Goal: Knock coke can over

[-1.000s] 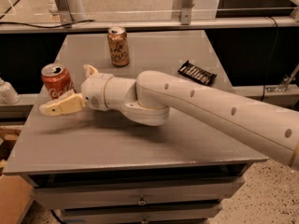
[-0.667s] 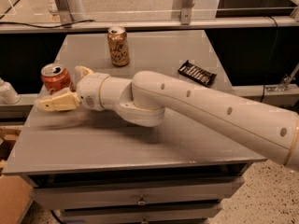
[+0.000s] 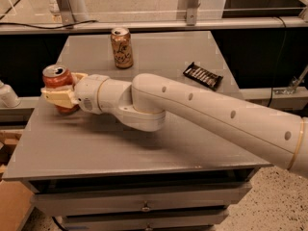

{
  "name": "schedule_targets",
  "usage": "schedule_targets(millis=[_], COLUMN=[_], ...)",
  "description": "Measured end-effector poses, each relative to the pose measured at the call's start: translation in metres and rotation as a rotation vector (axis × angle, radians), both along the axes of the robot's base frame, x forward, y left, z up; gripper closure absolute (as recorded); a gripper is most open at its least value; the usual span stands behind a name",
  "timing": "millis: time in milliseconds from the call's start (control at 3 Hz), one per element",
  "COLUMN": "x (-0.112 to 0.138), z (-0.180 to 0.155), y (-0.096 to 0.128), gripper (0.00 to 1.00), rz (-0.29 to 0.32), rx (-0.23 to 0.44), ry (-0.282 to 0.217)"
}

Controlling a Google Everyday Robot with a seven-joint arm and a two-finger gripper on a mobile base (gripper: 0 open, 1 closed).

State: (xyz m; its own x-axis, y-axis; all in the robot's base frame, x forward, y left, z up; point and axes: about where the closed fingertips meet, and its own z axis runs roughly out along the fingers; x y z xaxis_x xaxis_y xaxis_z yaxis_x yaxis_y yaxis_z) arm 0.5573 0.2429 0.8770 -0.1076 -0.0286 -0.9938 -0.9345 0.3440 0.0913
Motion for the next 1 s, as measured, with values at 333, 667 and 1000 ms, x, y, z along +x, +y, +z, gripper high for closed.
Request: schedule_targets(millis=[333,667,1000], x=[-0.02,-0.034,-0.044], z=[-0.001,-0.005,-0.007], y=[-0.024,-0.08,-0.116], gripper=[0.86,1.0,1.0], rz=[0.009,-0.017,-0.03], rx=[0.024,0.041,0.053], ry=[0.042,0.092,0.124])
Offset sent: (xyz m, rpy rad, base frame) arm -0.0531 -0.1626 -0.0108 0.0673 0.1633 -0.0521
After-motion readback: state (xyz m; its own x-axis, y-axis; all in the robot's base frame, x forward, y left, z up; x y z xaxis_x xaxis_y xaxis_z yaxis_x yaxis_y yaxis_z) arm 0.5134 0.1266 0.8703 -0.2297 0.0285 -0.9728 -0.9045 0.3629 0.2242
